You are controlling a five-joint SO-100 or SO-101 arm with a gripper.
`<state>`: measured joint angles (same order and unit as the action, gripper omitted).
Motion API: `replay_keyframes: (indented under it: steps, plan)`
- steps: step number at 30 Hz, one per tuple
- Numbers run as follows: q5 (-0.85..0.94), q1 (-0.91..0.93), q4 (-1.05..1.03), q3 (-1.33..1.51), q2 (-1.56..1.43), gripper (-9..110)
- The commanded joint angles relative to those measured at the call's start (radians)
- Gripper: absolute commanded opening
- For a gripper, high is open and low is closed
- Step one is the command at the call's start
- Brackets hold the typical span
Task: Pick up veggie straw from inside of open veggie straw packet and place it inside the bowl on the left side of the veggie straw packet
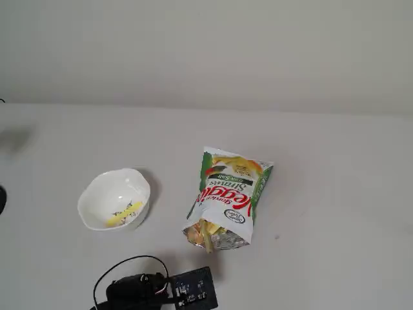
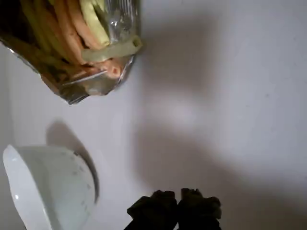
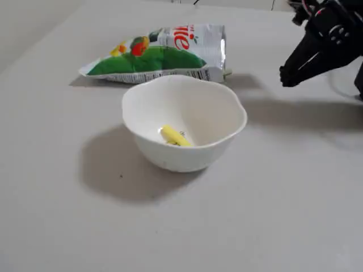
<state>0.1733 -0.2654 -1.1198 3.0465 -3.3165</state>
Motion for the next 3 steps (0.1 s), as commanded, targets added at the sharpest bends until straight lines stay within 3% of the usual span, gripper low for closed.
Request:
replay_keyframes:
  steps: [1,3]
  plan:
    - [-0.008,-0.002,0.028,-0.006,-0.011,0]
    - [-0.008,-0.002,0.028,-0.006,-0.011,0]
